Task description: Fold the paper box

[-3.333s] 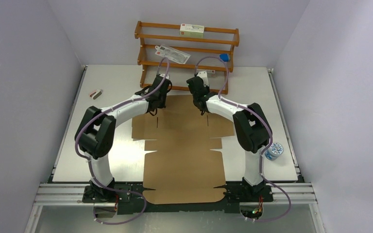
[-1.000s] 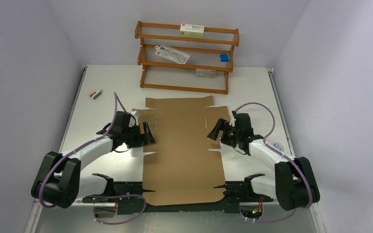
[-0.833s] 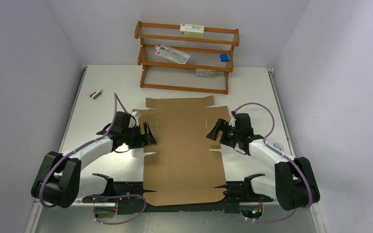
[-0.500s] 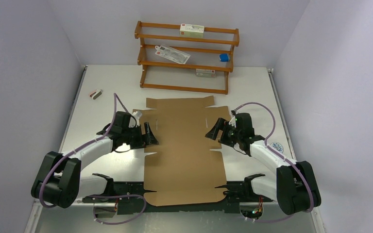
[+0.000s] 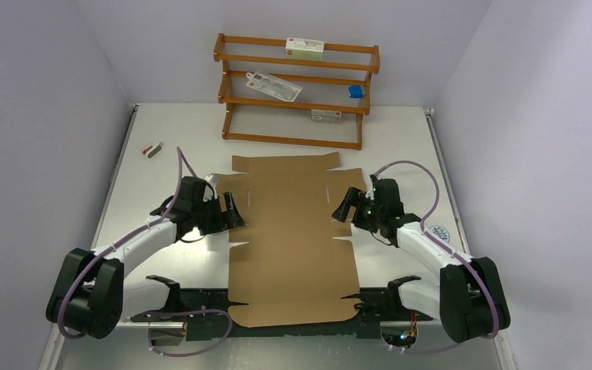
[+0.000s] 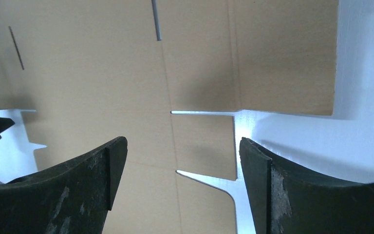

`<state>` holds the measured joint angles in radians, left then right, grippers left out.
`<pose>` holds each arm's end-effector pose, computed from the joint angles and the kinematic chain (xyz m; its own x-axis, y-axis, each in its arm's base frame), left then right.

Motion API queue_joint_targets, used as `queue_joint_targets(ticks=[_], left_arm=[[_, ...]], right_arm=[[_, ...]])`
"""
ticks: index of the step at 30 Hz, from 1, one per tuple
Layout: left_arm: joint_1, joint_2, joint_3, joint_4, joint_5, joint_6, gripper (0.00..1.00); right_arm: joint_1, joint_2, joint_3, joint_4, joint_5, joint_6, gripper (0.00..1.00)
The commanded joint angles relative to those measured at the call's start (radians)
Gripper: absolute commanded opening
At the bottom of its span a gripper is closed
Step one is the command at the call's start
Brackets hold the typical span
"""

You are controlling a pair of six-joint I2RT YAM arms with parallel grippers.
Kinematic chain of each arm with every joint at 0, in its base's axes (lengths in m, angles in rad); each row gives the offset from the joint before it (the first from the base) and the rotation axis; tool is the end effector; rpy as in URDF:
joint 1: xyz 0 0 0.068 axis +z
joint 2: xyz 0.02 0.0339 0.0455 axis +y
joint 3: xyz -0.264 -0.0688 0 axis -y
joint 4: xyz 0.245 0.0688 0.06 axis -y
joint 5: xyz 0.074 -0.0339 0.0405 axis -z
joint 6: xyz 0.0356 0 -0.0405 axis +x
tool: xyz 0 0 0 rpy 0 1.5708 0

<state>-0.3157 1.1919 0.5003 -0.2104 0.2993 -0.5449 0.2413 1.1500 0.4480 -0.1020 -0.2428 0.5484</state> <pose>0.2023 -0.0771 0.1640 -0.8816 -0.2331 -0.4103 0.0158 0.8545 -0.5192 0.2051 0.0593 0.1639 -0.8021 0.3237 -0.5018 0.0284 0.8600 0.5095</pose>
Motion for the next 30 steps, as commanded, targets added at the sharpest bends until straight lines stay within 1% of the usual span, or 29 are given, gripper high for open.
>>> queue_joint_targets(ticks=[1,4,6,8,12,16,20,24,25,27,30], left_arm=[[0.004,0.015,-0.012,0.026,-0.095,-0.029,0.85],[0.004,-0.027,-0.011,-0.015,-0.22,-0.06,0.86],[0.004,-0.073,-0.016,-0.041,-0.329,-0.092,0.87],[0.008,-0.11,-0.02,-0.045,-0.39,-0.124,0.88],[0.016,-0.127,-0.017,-0.009,-0.422,-0.16,0.87],[0.045,-0.046,0.008,0.029,-0.435,-0.157,0.86],[0.092,0.023,0.007,0.08,-0.378,-0.162,0.82],[0.104,0.059,0.01,0.132,-0.312,-0.143,0.69],[0.104,0.067,0.015,0.133,-0.301,-0.136,0.64],[0.104,0.077,0.02,0.14,-0.265,-0.127,0.51],[0.103,0.069,0.015,0.147,-0.233,-0.113,0.39]], right_arm=[[0.022,0.04,0.022,0.013,0.051,-0.026,0.89],[0.042,0.067,0.016,0.036,0.049,-0.022,0.89],[0.051,0.078,0.008,0.056,0.042,-0.019,0.89],[0.056,0.086,0.005,0.067,0.031,-0.022,0.89],[0.062,0.087,0.01,0.07,0.021,-0.036,0.89],[0.065,0.07,0.02,0.064,0.015,-0.061,0.89],[0.067,0.049,0.021,0.062,0.007,-0.077,0.89],[0.074,0.033,0.018,0.059,0.005,-0.098,0.89],[0.076,0.029,0.018,0.057,0.008,-0.103,0.89],[0.079,0.025,0.017,0.055,0.02,-0.11,0.89],[0.079,0.024,0.021,0.052,0.032,-0.11,0.89]])
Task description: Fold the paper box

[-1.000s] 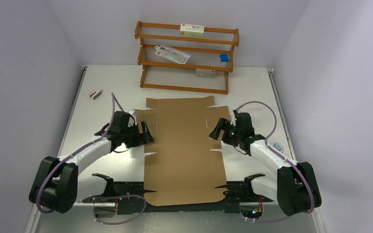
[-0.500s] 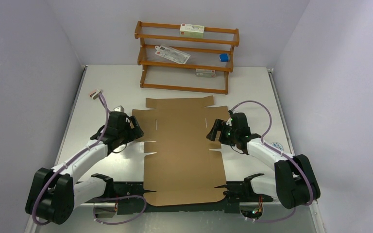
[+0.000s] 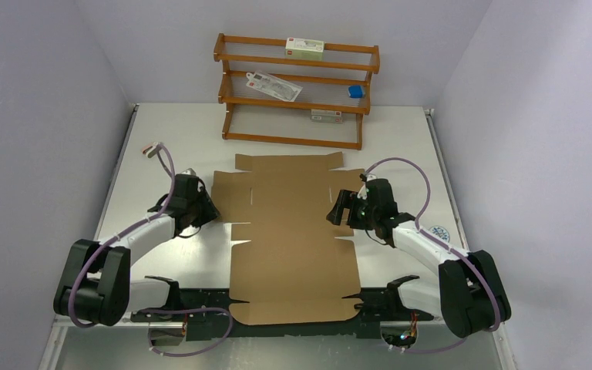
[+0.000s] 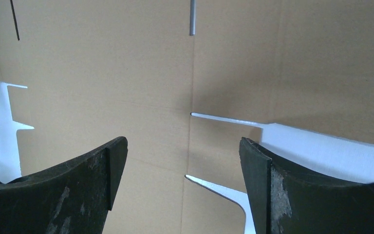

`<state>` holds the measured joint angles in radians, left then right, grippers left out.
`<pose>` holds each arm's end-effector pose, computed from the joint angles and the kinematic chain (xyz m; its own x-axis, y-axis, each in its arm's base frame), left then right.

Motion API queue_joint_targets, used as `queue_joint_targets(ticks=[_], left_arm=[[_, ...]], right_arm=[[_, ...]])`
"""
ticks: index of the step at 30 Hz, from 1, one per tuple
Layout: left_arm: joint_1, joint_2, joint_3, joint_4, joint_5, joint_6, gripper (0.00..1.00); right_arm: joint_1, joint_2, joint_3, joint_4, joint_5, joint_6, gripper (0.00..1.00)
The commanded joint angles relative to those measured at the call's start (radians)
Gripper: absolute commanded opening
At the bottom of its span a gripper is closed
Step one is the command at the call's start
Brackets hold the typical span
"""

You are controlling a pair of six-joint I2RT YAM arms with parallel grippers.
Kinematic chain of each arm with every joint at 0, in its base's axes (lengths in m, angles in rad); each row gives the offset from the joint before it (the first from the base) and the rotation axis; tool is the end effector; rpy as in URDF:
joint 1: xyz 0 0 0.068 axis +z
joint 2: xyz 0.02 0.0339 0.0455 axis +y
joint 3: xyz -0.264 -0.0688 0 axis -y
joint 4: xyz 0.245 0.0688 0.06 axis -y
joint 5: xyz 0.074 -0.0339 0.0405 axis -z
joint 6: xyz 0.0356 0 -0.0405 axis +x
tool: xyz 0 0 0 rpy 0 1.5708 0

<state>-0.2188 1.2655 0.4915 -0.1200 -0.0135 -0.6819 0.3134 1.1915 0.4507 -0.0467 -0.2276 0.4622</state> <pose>0.2211 -0.0487 0.1515 -0.7224 -0.4850 -0.4929 -0.3175 0.8659 -0.3866 0.2070 0.0755 0.1607 -0.8048 0.1958 -0.5603 -0.1038 0.8830 0.4578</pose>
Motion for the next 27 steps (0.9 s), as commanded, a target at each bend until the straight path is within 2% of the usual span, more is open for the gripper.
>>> queue_joint_targets(ticks=[1,13,19,27], left_arm=[[0.007,-0.015,0.024,0.049,0.079,0.03,0.36],[0.006,-0.151,0.079,-0.056,0.08,0.077,0.06],[0.007,-0.193,0.094,-0.092,0.095,0.077,0.05],[0.007,-0.195,0.112,-0.096,0.114,0.082,0.05]], right_arm=[[0.008,-0.018,0.02,-0.003,0.02,-0.024,0.89],[0.013,-0.043,0.055,-0.051,0.119,-0.032,0.88],[-0.018,-0.062,0.056,-0.027,0.219,0.006,0.85],[-0.226,0.017,0.031,0.122,0.068,0.099,0.82]])
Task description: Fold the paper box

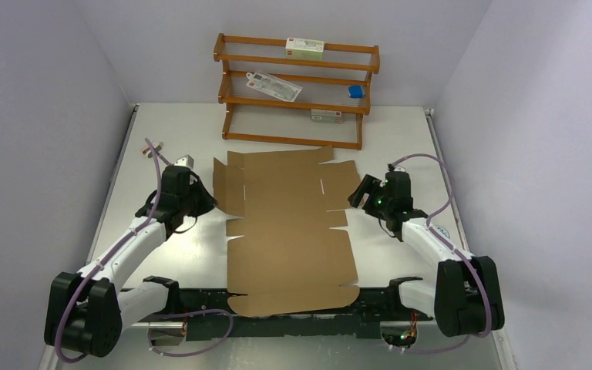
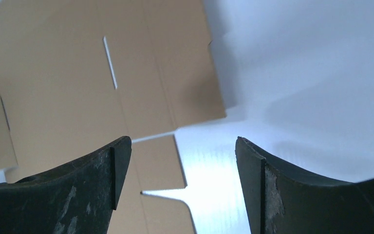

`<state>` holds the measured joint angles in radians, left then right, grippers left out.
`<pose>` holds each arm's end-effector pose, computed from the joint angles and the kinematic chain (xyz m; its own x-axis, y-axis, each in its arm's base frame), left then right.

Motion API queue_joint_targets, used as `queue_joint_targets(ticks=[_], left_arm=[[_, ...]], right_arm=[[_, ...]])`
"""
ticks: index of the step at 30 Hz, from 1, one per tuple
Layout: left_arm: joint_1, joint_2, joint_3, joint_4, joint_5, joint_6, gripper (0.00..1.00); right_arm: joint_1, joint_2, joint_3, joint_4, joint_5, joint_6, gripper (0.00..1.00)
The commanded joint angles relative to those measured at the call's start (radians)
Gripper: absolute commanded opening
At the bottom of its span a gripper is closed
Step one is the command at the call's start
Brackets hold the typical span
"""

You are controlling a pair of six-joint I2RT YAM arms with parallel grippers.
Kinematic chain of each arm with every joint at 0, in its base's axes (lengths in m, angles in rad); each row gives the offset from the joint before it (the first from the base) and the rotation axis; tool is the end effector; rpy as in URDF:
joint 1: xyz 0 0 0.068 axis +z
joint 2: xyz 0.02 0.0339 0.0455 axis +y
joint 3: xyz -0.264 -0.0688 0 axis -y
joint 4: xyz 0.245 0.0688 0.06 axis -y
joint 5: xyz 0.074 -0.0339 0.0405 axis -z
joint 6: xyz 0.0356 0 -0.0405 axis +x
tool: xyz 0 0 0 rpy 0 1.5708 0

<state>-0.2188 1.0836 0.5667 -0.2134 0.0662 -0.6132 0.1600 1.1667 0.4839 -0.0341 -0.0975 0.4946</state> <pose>0.2149 -0.0502 0.2048 -0.6849 -0.4360 -0.5838 -0.1583 0.8711 -0.4648 0.2232 0.0395 0.1763 -0.6806 0.3687 -0.6331 0.1046 0.9042 0.4141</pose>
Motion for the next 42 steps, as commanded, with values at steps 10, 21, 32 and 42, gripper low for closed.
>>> queue_joint_targets(ticks=[10,21,32,42], left_arm=[[0.007,0.008,0.027,0.023,0.075,0.001,0.05],[0.009,0.035,-0.007,0.036,0.058,-0.006,0.1],[0.009,-0.004,-0.005,-0.033,0.01,-0.002,0.54],[0.009,-0.063,-0.092,-0.042,0.122,-0.021,0.72]], right_arm=[[-0.117,0.253,0.004,0.338,-0.145,0.123,0.79],[-0.124,0.354,0.012,0.446,-0.281,0.172,0.32],[-0.142,0.228,0.073,0.357,-0.339,0.243,0.0],[-0.156,0.178,0.135,0.287,-0.393,0.317,0.0]])
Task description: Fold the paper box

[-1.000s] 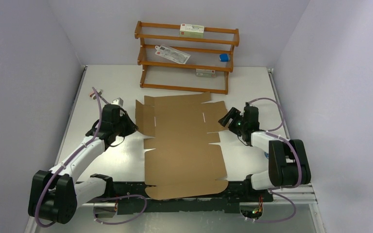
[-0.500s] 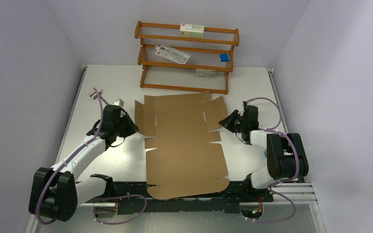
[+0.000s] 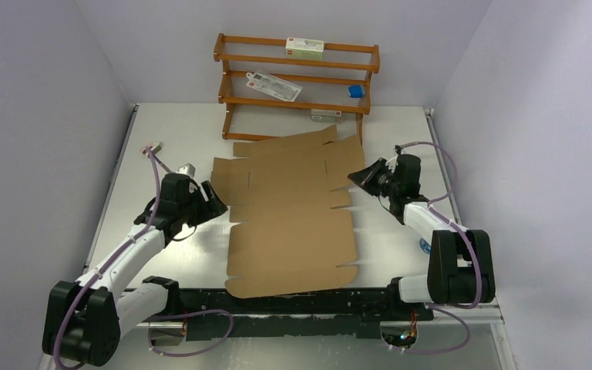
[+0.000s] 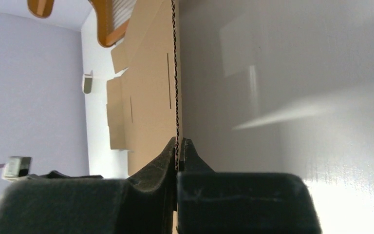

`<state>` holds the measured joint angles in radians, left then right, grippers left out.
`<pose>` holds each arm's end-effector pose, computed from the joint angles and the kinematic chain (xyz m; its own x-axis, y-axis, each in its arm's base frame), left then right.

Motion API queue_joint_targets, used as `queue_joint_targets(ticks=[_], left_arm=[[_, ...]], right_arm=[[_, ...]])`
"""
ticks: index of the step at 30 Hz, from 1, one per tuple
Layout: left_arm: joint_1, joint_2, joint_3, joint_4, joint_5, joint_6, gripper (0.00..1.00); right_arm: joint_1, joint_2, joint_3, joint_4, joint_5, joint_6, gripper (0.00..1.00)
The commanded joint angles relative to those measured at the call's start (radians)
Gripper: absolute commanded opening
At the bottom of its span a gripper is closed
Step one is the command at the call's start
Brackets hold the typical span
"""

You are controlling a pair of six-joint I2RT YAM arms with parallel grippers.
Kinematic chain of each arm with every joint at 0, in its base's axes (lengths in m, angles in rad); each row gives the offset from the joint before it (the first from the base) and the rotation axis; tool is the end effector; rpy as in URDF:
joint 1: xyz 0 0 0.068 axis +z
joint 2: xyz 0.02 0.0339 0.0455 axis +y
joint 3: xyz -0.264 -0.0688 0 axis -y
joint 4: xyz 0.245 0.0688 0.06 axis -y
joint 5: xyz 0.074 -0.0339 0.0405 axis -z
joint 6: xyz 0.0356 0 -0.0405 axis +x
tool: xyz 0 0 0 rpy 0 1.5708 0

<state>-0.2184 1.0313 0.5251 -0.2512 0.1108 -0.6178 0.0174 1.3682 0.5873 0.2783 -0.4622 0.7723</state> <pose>0.2015 -0.0487 0.1985 -0.7169 -0.4306 -0.5483 -0.1490 0.8629 -0.4828 0.2756 0.0207 0.1913 -0.6285 0.6137 -0.4778 0.0450 0.6420 0.7654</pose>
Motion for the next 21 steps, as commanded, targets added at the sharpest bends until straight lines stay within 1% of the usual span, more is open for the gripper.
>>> queue_joint_targets(ticks=[1,5,9,11,16,21], left_arm=[[0.008,-0.011,-0.064,0.007,0.092,-0.023,0.73],[0.008,0.015,-0.101,0.067,0.141,-0.051,0.74],[0.008,0.082,-0.106,0.14,0.201,-0.075,0.75],[0.008,0.117,-0.105,0.173,0.212,-0.081,0.75],[0.008,0.186,-0.115,0.24,0.225,-0.102,0.75],[0.008,0.238,-0.149,0.338,0.275,-0.147,0.75]], right_arm=[[-0.013,-0.026,0.034,-0.033,-0.029,0.038,0.0],[-0.013,-0.025,0.031,-0.03,-0.056,0.05,0.0],[-0.013,-0.023,0.028,-0.032,-0.082,0.067,0.0],[-0.043,-0.026,0.025,-0.031,-0.096,0.072,0.0],[-0.063,-0.026,0.014,-0.025,-0.135,0.102,0.0],[-0.082,-0.028,0.009,-0.028,-0.159,0.124,0.0]])
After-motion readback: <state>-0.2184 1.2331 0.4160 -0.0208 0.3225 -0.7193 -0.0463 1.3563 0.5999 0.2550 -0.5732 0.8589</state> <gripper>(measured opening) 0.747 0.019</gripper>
